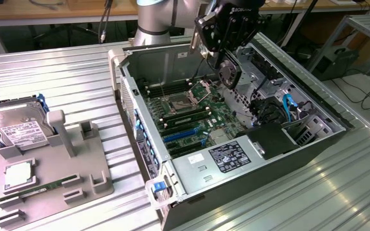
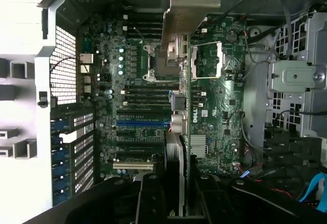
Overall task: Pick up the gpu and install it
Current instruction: 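Pick up the gpu and move the gpu toward the slot, then insert the gpu into the slot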
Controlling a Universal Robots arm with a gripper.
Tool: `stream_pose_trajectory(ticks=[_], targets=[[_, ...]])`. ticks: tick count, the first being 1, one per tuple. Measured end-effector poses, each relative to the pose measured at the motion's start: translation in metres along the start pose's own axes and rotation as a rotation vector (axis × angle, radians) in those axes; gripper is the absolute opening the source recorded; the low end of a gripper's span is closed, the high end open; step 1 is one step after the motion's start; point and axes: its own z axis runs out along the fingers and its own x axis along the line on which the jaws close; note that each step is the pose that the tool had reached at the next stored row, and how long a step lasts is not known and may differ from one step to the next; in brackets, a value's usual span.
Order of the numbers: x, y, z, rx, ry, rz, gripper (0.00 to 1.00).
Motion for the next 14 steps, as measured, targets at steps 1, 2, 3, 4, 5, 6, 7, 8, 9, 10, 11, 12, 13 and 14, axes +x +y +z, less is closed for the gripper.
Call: stream_pose_trajectory(ticks=[1, 2, 3, 4, 5, 6, 7, 8, 9, 10, 11, 12, 13, 14], targets=[[-0.0022, -0.0001, 0.0001, -0.0001, 0.0000, 0.000, 0.27], [-0.0028, -0.0001, 0.0001, 0.0000, 0.0000, 0.000, 0.27], [-0.0028, -0.0001, 0.0001, -0.0001, 0.0000, 0.000, 0.27], [-0.0028, 0.0000, 0.0001, 0.0000, 0.0000, 0.000, 0.27], [-0.0028, 0.0000, 0.0001, 0.0000, 0.0000, 0.000, 0.27], [-0.0028, 0.0000, 0.0001, 0.0000, 0.0000, 0.000, 0.27], [-0.0028, 0.0000, 0.0001, 0.0000, 0.0000, 0.000, 0.27], [-0.0028, 0.0000, 0.0001, 0.0000, 0.0000, 0.000, 0.27], [-0.0028, 0.0000, 0.0001, -0.0001, 0.0000, 0.000, 0.27], [-0.0028, 0.0000, 0.0001, 0.0000, 0.0000, 0.000, 0.27], [-0.0028, 0.0000, 0.0001, 0.0000, 0.0000, 0.000, 0.27], [-0.0028, 0.0000, 0.0001, 0.0000, 0.0000, 0.000, 0.27], [-0.0028, 0.0000, 0.0001, 0.0000, 0.0001, 0.000, 0.27], [-0.0028, 0.0000, 0.0001, -0.0001, 0.0000, 0.000, 0.27]])
